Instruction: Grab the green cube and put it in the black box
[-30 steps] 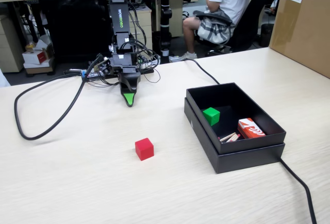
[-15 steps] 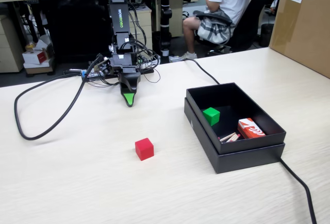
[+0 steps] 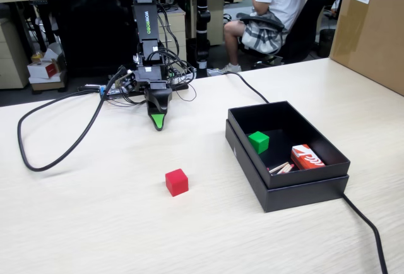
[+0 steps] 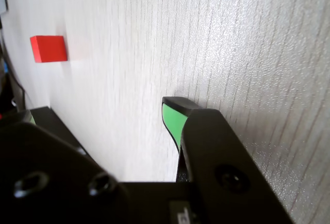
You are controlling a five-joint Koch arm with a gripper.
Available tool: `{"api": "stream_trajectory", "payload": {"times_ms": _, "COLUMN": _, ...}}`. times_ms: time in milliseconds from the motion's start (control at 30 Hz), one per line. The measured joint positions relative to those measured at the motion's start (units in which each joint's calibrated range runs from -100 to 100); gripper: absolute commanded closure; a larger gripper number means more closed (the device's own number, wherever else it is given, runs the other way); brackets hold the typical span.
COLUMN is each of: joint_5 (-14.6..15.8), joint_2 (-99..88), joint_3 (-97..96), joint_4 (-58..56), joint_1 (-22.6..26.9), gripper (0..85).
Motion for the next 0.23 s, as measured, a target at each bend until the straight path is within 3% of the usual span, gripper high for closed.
{"api": "stream_trajectory", "payload": {"times_ms": 233, "joint_5": 0.0, "joint_2": 0.0, "joint_3": 0.0, "joint_4": 0.0, "joint_1": 0.0, "gripper": 36.8}}
